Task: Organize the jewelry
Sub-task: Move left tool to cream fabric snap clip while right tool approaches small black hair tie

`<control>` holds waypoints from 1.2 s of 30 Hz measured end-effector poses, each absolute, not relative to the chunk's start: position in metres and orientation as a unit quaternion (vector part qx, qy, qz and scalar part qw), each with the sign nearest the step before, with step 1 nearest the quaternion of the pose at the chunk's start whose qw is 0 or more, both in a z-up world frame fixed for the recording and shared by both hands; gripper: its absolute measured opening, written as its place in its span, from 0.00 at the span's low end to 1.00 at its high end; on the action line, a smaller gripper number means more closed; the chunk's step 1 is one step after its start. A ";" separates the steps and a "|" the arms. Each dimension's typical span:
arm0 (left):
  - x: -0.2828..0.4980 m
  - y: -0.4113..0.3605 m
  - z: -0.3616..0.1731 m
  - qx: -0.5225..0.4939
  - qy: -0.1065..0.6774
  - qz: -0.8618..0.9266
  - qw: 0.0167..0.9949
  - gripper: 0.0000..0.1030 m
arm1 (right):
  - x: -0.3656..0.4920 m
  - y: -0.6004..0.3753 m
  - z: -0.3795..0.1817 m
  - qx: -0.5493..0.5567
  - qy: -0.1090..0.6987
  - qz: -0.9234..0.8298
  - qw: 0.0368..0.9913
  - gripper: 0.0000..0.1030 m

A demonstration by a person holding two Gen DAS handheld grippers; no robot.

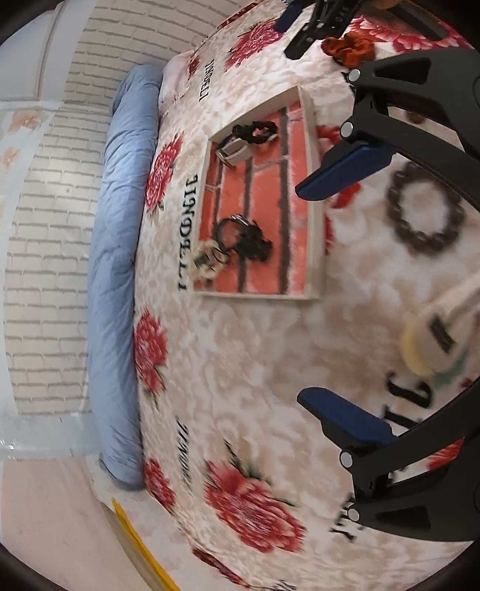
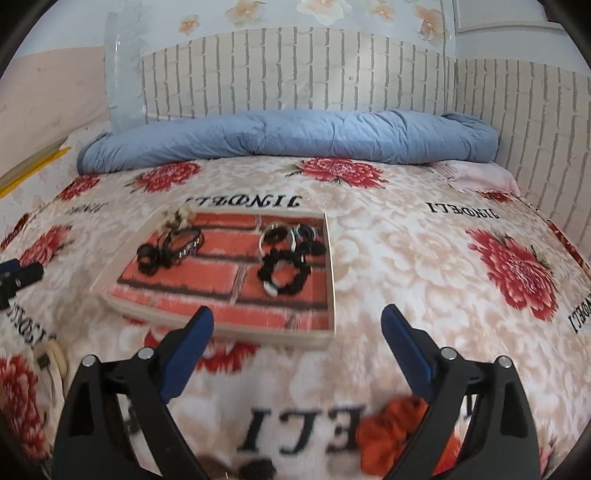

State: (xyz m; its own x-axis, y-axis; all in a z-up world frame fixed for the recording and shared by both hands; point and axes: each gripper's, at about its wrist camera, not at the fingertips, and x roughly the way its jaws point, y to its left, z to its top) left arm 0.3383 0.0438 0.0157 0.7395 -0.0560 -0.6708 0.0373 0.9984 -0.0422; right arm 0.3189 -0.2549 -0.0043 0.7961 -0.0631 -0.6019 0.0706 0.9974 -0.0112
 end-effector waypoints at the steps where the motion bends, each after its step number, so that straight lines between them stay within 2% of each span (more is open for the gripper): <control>1: 0.332 0.048 0.014 -0.016 0.364 -0.023 0.931 0.95 | 0.313 -0.255 -0.007 0.004 0.319 -0.036 0.947 0.87; 9: 0.291 0.065 -0.012 -0.010 0.380 -0.009 0.925 0.95 | 0.269 -0.256 -0.042 -0.002 0.347 -0.039 0.937 0.87; 18: 0.275 0.079 -0.043 -0.003 0.401 0.009 0.916 0.95 | 0.239 -0.260 -0.059 0.005 0.348 -0.046 0.936 0.87; 36: 0.281 0.070 -0.069 0.006 0.420 0.010 0.907 0.95 | 0.245 -0.249 -0.078 -0.022 0.369 -0.047 0.928 0.87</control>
